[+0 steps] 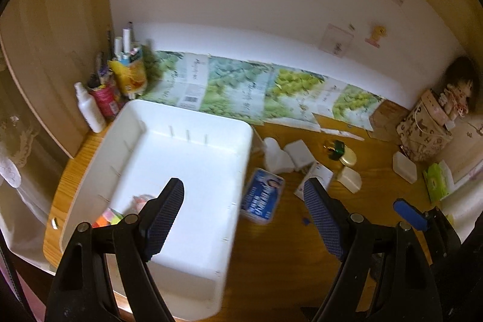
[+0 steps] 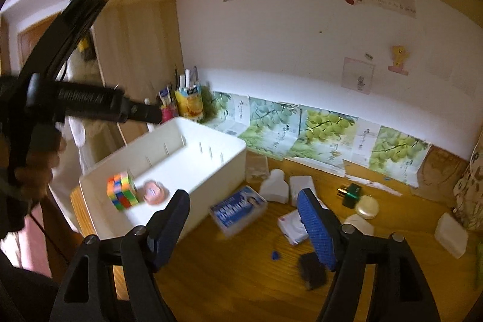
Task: Organize rigid objects
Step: 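Move both tools back over the desk toward the white device and charger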
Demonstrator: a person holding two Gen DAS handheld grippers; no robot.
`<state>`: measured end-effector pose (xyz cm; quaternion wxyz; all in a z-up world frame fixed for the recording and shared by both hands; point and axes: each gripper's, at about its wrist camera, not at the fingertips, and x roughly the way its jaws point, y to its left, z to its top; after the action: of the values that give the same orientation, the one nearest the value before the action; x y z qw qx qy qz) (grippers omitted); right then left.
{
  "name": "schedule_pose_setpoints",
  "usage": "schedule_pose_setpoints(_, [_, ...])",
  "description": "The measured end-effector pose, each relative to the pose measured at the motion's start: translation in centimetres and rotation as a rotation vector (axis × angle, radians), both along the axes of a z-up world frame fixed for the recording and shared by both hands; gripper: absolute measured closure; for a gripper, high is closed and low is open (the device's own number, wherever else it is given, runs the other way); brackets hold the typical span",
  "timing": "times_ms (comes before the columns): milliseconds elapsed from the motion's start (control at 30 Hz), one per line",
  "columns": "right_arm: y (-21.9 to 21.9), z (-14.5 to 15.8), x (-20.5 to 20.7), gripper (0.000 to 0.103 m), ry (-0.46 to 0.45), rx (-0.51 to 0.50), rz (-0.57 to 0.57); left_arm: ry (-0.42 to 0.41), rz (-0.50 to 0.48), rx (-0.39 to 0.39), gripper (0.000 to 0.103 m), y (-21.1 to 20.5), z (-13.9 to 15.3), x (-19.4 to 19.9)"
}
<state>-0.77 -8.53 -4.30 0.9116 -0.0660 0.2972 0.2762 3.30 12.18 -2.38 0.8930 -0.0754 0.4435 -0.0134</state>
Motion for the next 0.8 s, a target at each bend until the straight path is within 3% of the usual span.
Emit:
schedule_pose_setpoints(167, [-2.1,-1.1,-0.6,0.028,-0.017,-0.069,0.054,0.062,-0.016,-0.006,0.019,-2.5,-1.0,0.7])
schedule_pose_setpoints(400, [-5.7,-2.9,0.2,0.028,0.032,-0.121,0.067,0.175,-0.04,-0.009,0.019,-5.5,-2.9,2.8])
schedule_pose_setpoints(633, [-7.5,-5.0,1.7,0.028,0.096,-0.17,0.083,0.272,-0.162,0.048,0.019,-9.2,-4.6,6.3])
schedule_pose_setpoints(800, [-7.8,-6.5,2.8,0.028,0.148,-0.197,0.109,0.345,-0.233,0.036,0.019,-11.1,-6.5,9.1])
